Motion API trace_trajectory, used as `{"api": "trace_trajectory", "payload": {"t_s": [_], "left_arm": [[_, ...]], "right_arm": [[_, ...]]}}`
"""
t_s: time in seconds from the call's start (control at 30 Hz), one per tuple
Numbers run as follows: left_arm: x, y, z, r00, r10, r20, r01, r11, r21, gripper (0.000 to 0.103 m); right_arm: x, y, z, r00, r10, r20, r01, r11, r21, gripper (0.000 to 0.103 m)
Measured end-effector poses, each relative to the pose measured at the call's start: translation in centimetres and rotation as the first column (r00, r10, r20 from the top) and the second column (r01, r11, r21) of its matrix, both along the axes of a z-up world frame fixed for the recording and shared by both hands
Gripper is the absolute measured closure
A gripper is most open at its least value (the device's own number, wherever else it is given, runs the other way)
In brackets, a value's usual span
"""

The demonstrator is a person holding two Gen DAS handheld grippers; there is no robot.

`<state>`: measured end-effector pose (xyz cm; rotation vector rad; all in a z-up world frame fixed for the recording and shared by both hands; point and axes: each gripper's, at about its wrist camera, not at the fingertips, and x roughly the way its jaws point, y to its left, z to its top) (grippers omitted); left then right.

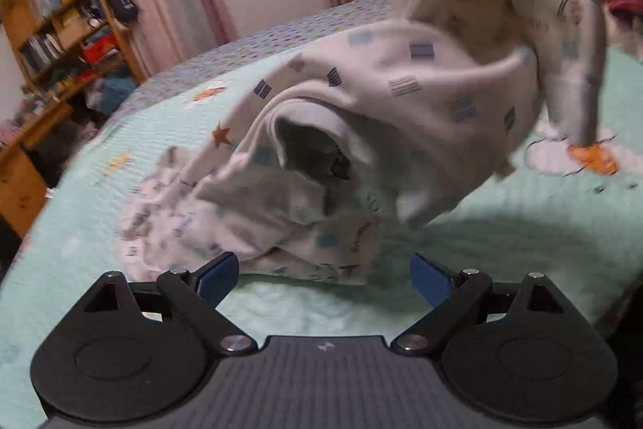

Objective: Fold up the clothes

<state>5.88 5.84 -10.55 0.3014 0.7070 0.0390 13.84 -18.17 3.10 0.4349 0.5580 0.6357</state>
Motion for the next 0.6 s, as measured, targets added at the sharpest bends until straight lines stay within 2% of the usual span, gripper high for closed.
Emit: {"api": "trace_trajectory", "payload": {"t_s": [0.03,0.07,0.1,0.13,0.2,0.23,0.27,0.3,0.33,0.37,0.4,0.43,0.47,0.5,0.53,0.6], "left_arm": [[0.2,-0.2,-0.1,1.0,-0.005,-0.001,0.005,1.0,-0.008,0.01],[0.6,-0.6,-0.5,1.0,-0.001,-0.013,0.001,1.0,0.014,0.01],[1.0,-0.8,-0.8,1.0,0.0,-0.025,0.001,1.0,0.02,0.01],[1.3,-1.0,-1.1,0.999,0.001,-0.038,0.0,1.0,0.026,0.01],[1.7,-0.7,-1.5,0.998,0.015,-0.054,-0.014,1.0,0.021,0.011],[1.9,-0.4,-1.7,0.998,0.024,-0.058,-0.023,1.0,0.019,0.011],[2.1,-0.2,-1.9,0.997,0.033,-0.063,-0.032,0.999,0.015,0.011],[2.2,0.3,-1.9,0.996,0.049,-0.068,-0.049,0.999,0.001,0.011],[2.3,1.0,-1.7,0.996,0.052,-0.074,-0.054,0.998,-0.03,0.014],[2.0,1.6,-1.6,0.996,0.038,-0.079,-0.044,0.997,-0.067,0.016],[1.7,2.2,-1.3,0.997,0.014,-0.079,-0.022,0.995,-0.099,0.016],[1.1,2.7,-1.1,0.997,-0.022,-0.07,0.013,0.992,-0.122,0.016],[0.2,2.7,-1.1,0.997,-0.055,-0.055,0.048,0.991,-0.128,0.016],[-0.8,2.7,-1.0,0.995,-0.088,-0.04,0.082,0.988,-0.133,0.016],[-1.5,2.8,-1.0,0.993,-0.112,-0.035,0.107,0.985,-0.135,0.015],[-2.7,2.8,-0.8,0.988,-0.151,-0.041,0.144,0.98,-0.139,0.015]], "right_arm": [[0.5,-0.9,-0.8,0.998,-0.063,-0.019,0.062,0.997,-0.038,0.097],[1.6,-1.6,-2.0,0.989,-0.141,-0.046,0.135,0.985,-0.11,0.096],[2.6,-2.2,-3.2,0.976,-0.203,-0.076,0.185,0.963,-0.198,0.09],[3.6,-2.6,-4.5,0.959,-0.262,-0.11,0.222,0.932,-0.288,0.087],[4.8,-2.7,-6.8,0.915,-0.351,-0.199,0.241,0.871,-0.427,0.081],[4.8,-2.1,-7.4,0.907,-0.368,-0.205,0.235,0.846,-0.479,0.081],[4.2,-0.9,-7.4,0.928,-0.342,-0.15,0.221,0.826,-0.518,0.081],[3.5,0.4,-7.4,0.945,-0.312,-0.095,0.209,0.804,-0.557,0.077],[2.7,2.0,-7.3,0.967,-0.251,-0.029,0.186,0.785,-0.591,0.074],[1.5,4.2,-7.1,0.989,-0.139,0.058,0.145,0.771,-0.62,0.071],[0.5,6.4,-7.0,0.993,-0.024,0.119,0.096,0.757,-0.647,0.06],[-0.2,8.7,-7.3,0.986,0.087,0.141,0.029,0.745,-0.666,0.053],[-0.8,11.0,-7.6,0.967,0.198,0.161,-0.035,0.726,-0.687,0.047],[-1.5,13.3,-7.8,0.935,0.307,0.176,-0.096,0.699,-0.708,0.047],[-2.1,15.6,-8.1,0.892,0.412,0.188,-0.154,0.666,-0.73,0.047],[-3.2,20.0,-8.8,0.783,0.592,0.189,-0.255,0.583,-0.772,0.047]]}}
